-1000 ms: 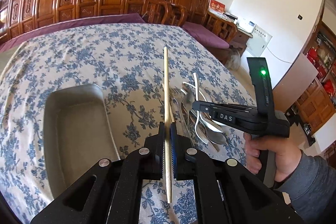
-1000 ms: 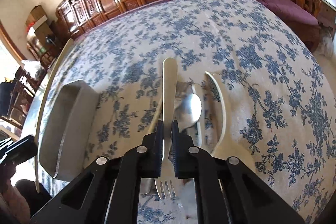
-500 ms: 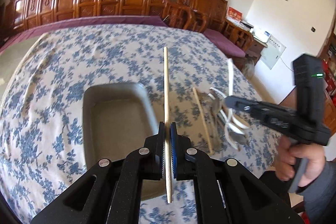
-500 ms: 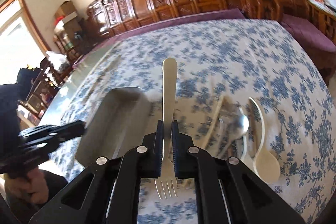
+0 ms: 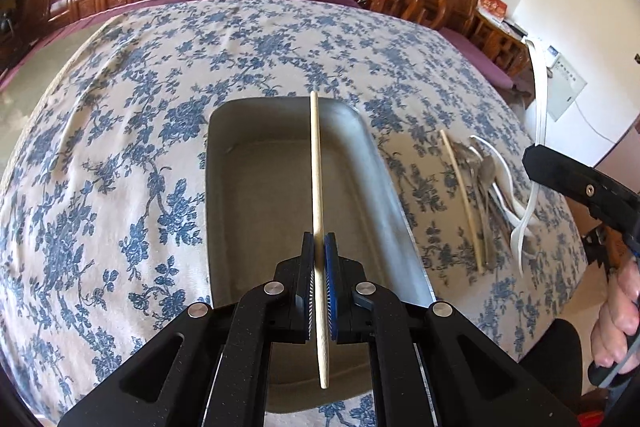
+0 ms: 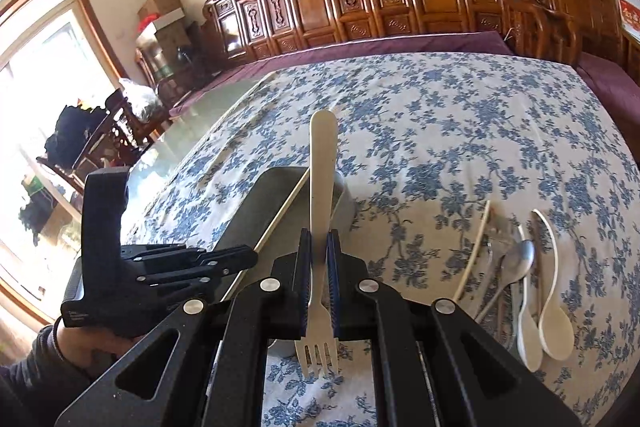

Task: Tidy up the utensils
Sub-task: 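Carry the chopstick into the tray and open the left tool while the right tool carries the fork over, then lower the white plastic fork into the tray and open the right tool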

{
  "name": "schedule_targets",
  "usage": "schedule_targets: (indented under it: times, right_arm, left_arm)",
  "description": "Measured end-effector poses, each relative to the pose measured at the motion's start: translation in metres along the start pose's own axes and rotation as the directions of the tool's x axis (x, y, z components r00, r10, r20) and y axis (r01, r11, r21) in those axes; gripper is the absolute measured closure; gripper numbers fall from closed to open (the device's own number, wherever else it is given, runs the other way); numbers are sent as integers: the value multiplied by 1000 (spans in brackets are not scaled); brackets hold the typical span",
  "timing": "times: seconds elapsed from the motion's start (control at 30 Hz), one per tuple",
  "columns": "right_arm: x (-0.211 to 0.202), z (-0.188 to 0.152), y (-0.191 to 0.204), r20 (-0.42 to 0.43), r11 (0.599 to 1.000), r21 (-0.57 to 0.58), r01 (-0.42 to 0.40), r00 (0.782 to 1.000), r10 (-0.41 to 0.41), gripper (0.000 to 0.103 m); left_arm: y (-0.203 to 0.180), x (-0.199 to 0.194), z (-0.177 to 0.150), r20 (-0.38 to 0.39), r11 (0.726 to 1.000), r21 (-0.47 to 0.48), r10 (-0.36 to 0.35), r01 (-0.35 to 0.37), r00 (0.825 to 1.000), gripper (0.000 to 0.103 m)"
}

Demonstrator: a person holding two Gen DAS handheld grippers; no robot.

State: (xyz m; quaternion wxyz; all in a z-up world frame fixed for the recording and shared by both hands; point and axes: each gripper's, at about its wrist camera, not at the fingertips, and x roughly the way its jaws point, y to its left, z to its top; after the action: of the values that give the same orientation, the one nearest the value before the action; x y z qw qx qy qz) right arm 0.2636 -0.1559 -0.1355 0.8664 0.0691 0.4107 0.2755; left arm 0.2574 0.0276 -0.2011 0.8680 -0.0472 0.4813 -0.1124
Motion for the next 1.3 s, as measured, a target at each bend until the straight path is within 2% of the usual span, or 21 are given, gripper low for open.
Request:
schedule_targets:
  times: [0.17,0.37,0.7,0.97,1.3]
  right_arm:
    - [11,0,8,-13,1000,-2,-14,1000,14,93]
    - [22,6,25,-20,999,-8,-39,999,39,93]
    - [75,1,46,-101,997,28,-66,993,69,93]
    - [107,-13,53,-165,996,57,-74,983,82,93]
    - [110,-15,57,-168,997,36,-65,983,70,90]
  left_arm:
    - [5,-4,3,7,1000,-13,6,-6,1000,99]
    - [9,-25,10,65,999,-5,33,-33,997,99]
    - [34,-50,18,135,995,-26,102,-99,986,98]
    - [45,-57,20,149,992,-46,125,-120,981,98]
    - [48,-57,21,151,991,-52,129,-122,980,98]
